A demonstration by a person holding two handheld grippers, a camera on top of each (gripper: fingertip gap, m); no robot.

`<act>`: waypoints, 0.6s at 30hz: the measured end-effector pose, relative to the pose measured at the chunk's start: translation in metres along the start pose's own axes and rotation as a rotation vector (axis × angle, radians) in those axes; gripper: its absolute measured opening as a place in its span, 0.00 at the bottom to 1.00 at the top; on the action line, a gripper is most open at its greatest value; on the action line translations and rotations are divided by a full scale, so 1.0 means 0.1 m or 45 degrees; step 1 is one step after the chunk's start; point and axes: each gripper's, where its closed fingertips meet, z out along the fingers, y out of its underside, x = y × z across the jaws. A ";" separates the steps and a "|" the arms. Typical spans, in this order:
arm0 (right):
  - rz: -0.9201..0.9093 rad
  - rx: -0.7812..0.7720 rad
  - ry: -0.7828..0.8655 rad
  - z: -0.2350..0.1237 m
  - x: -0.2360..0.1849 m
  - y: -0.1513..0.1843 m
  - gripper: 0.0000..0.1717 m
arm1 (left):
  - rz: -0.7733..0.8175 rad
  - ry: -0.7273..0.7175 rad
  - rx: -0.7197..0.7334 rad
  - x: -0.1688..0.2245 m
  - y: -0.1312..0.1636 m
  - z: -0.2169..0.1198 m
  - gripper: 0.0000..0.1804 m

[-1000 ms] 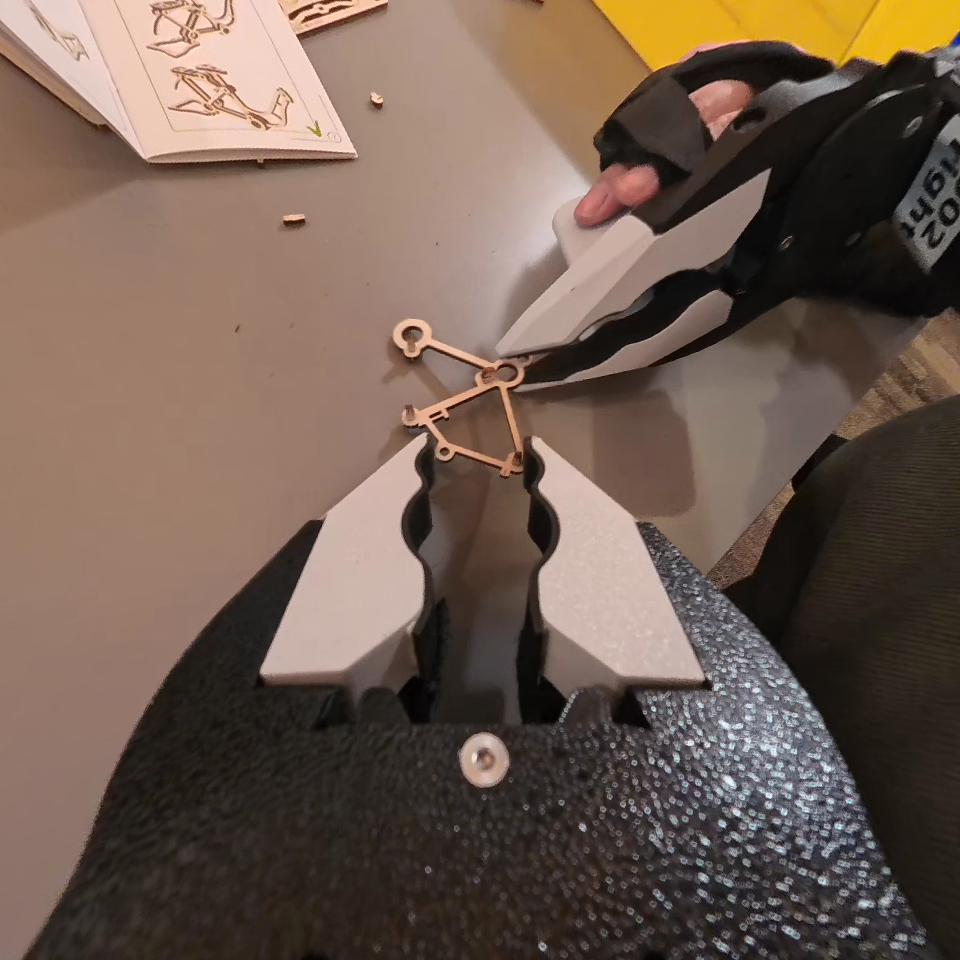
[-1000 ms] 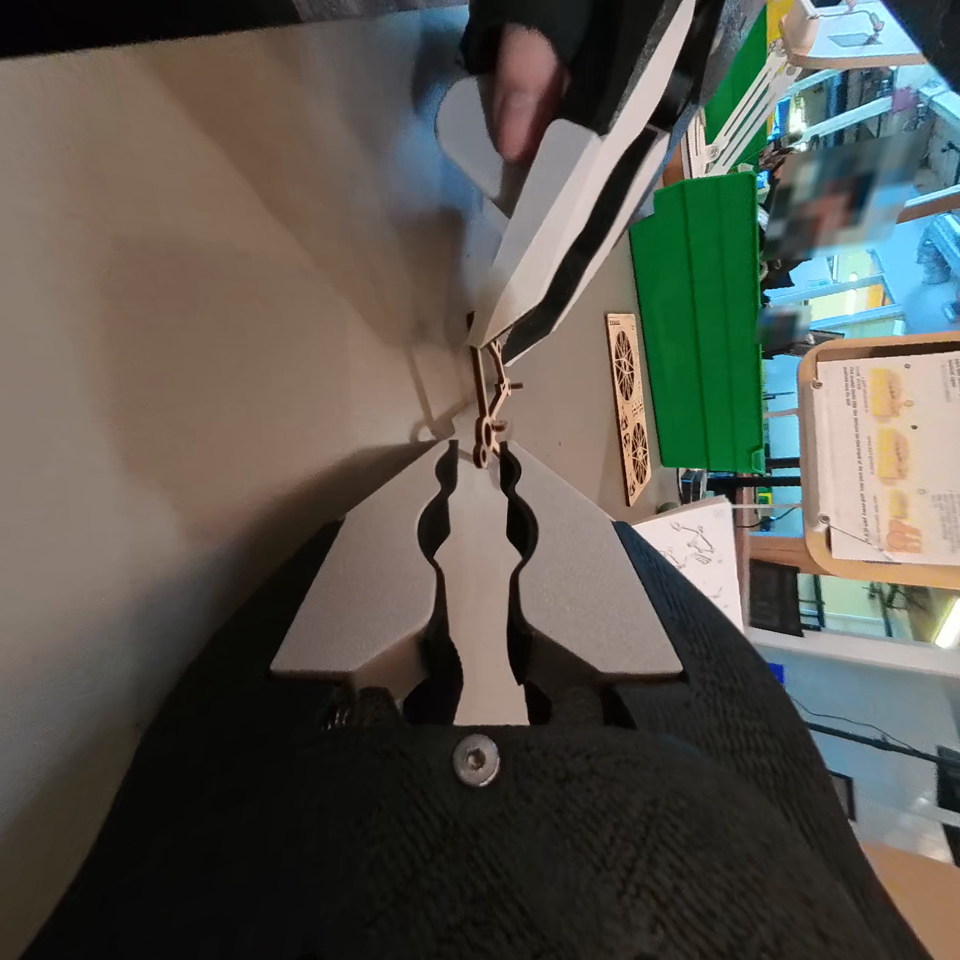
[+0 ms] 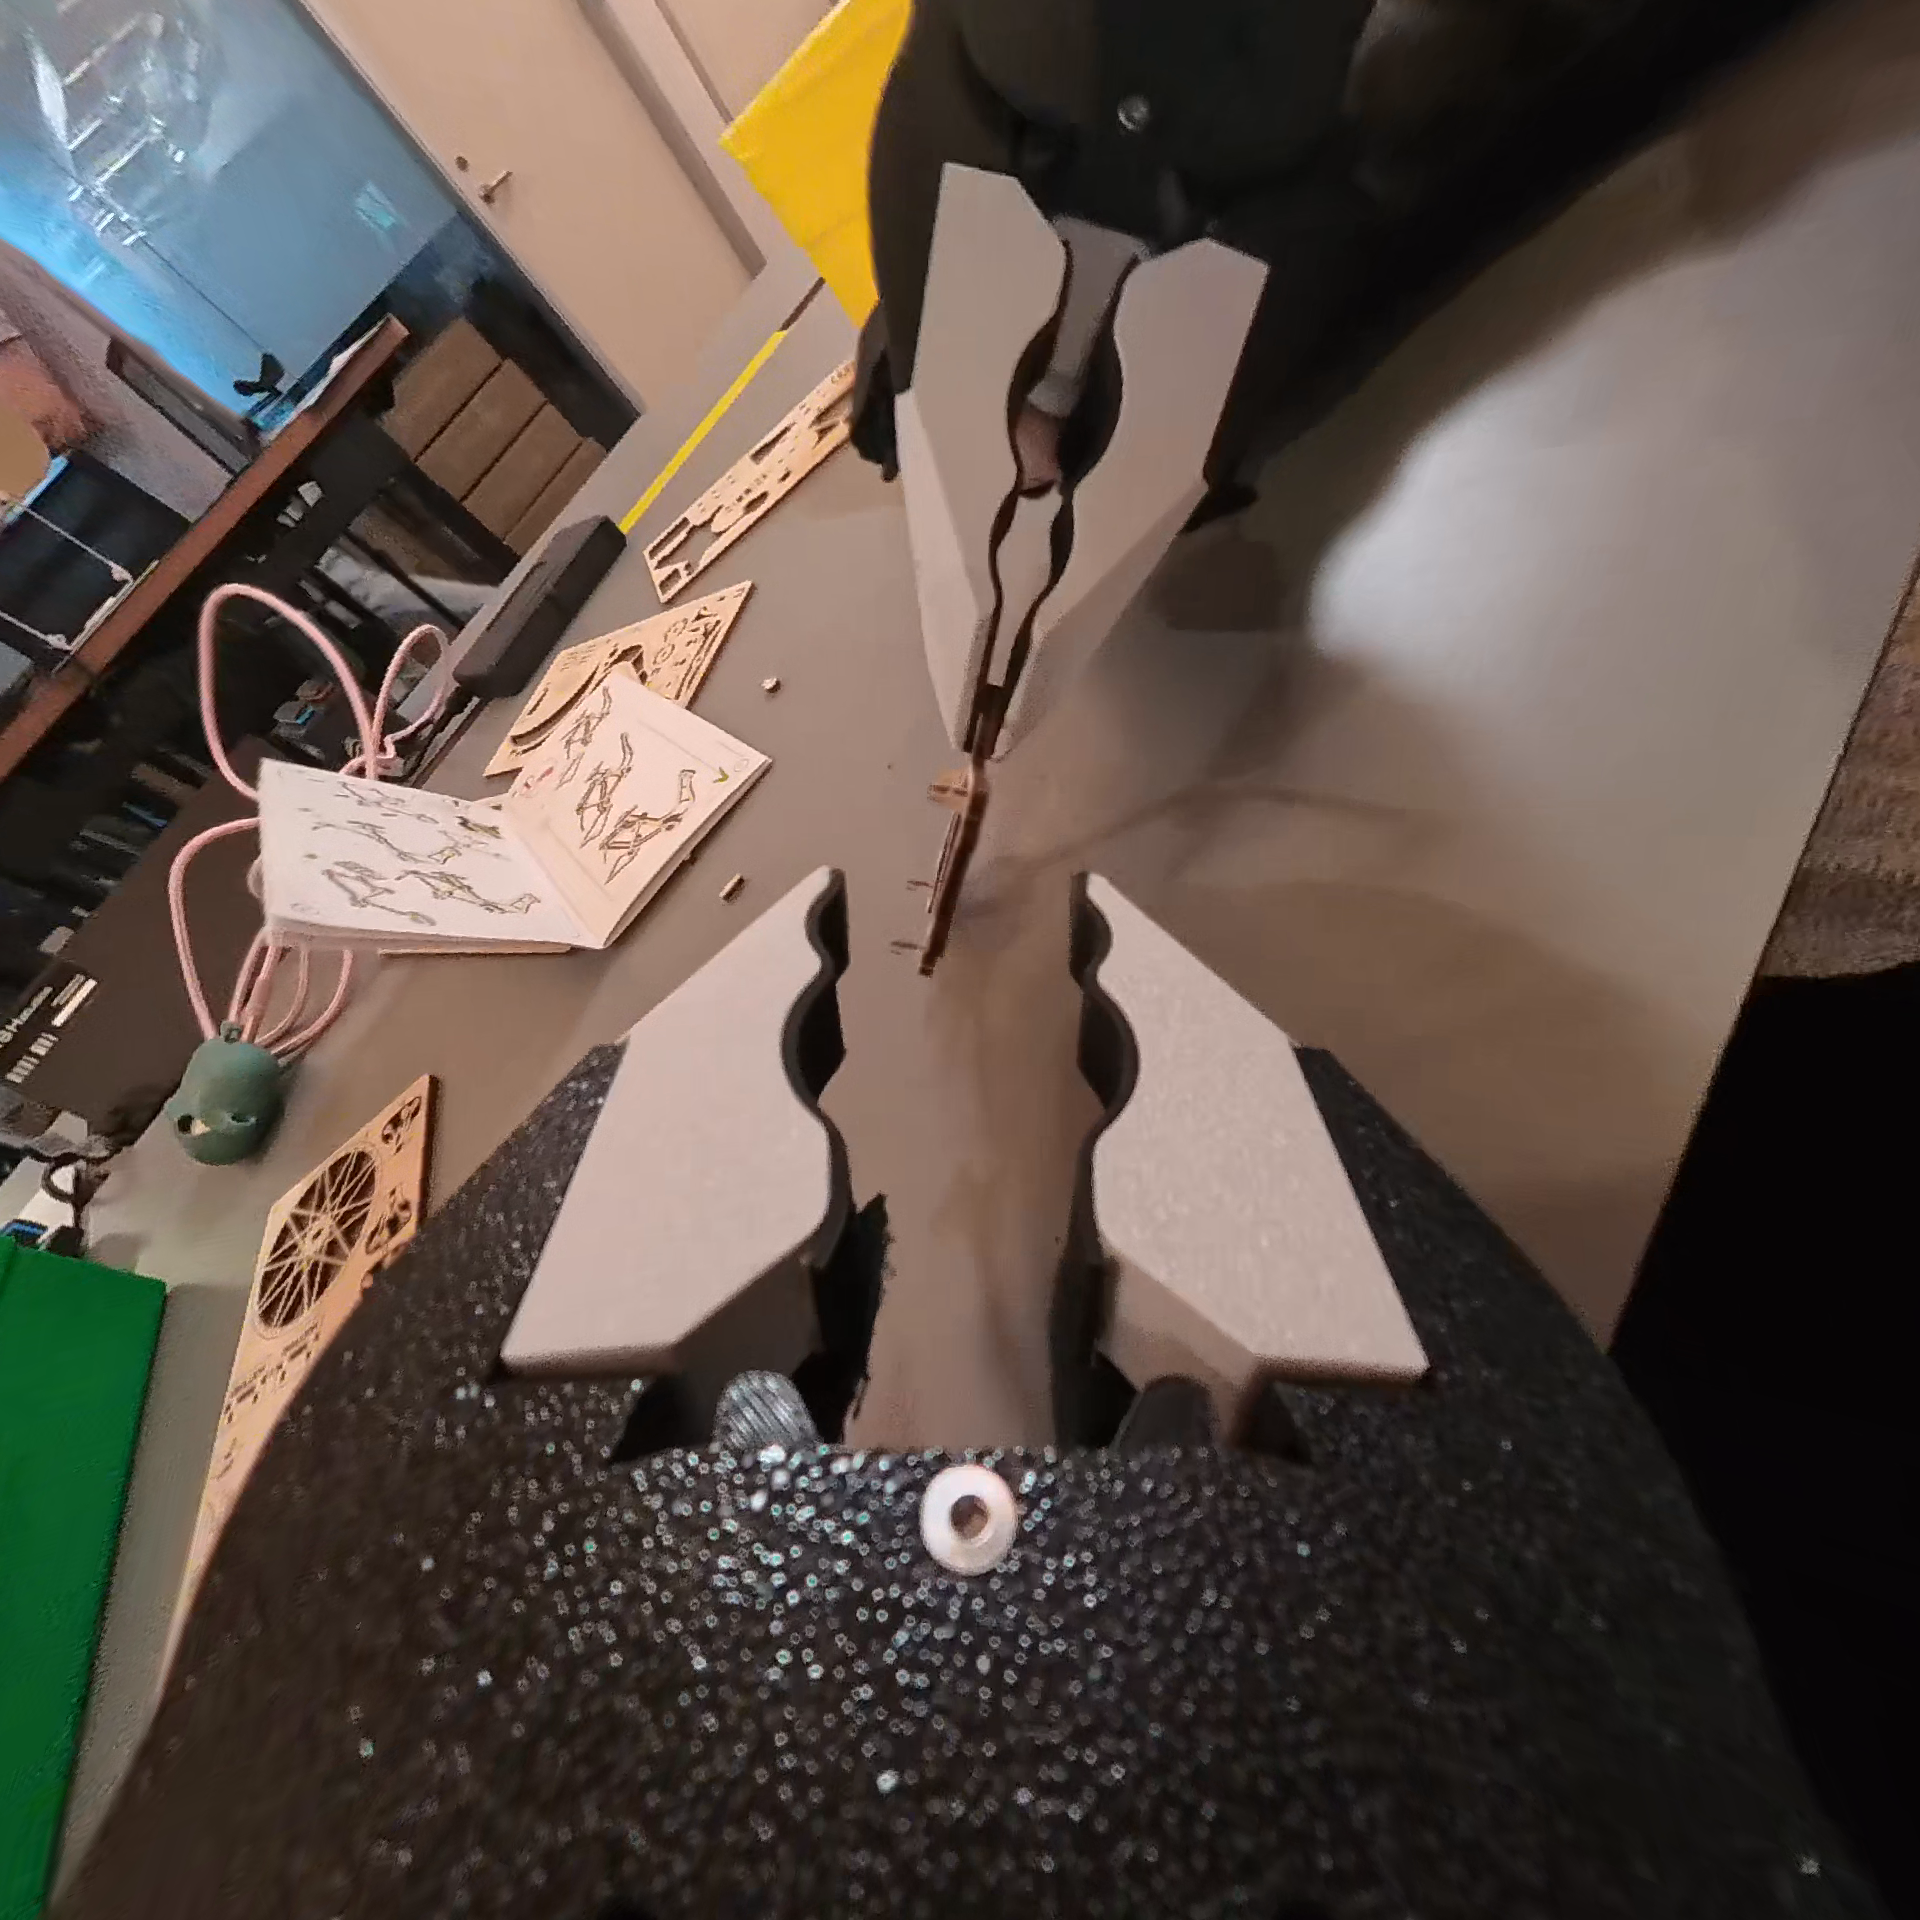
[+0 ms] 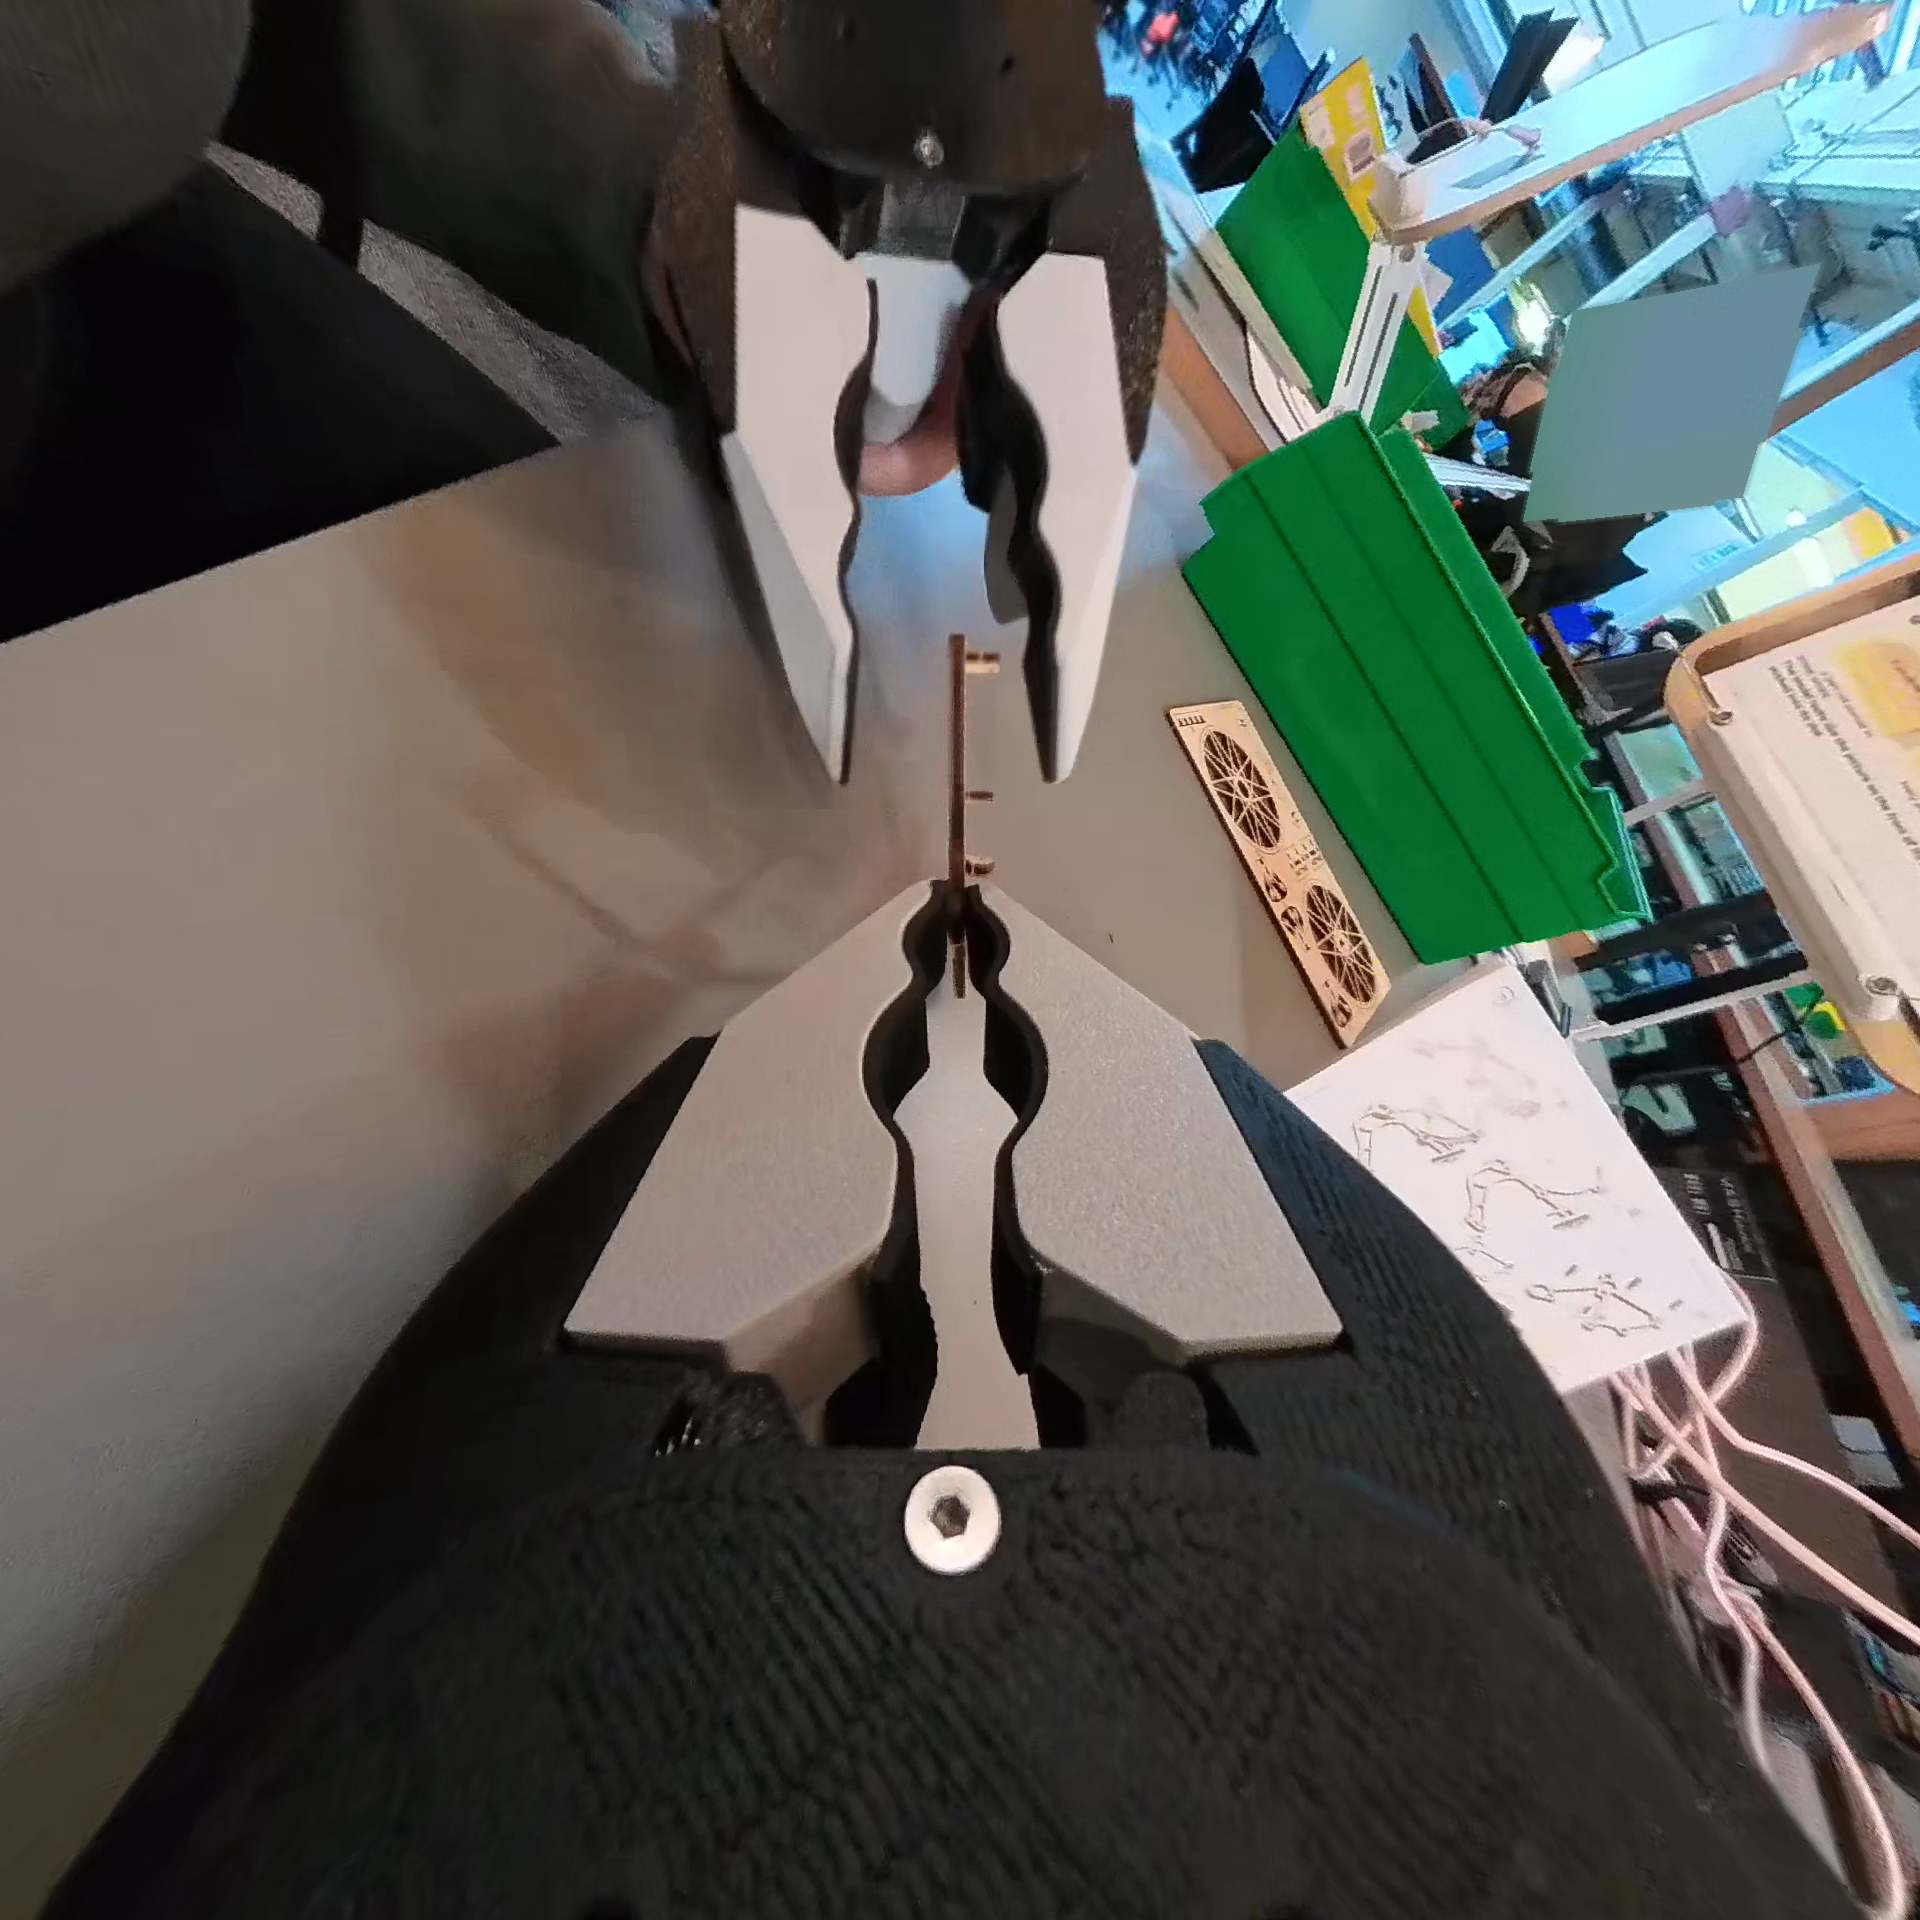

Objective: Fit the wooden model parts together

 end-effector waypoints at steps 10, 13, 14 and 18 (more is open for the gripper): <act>-0.010 0.023 -0.036 0.00 -0.05 -0.02 0.00 | 0.204 -0.006 -0.075 0.08 0.03 0.13 0.10; -0.003 0.028 -0.042 0.00 -0.05 -0.02 0.00 | 0.193 0.000 -0.100 0.08 0.06 0.14 0.07; -0.001 0.030 -0.044 0.00 -0.06 -0.02 0.00 | 0.186 0.009 -0.102 0.08 0.07 0.14 0.06; 0.001 0.032 -0.052 0.00 -0.07 -0.02 0.00 | 0.172 0.008 -0.103 0.08 0.07 0.14 0.00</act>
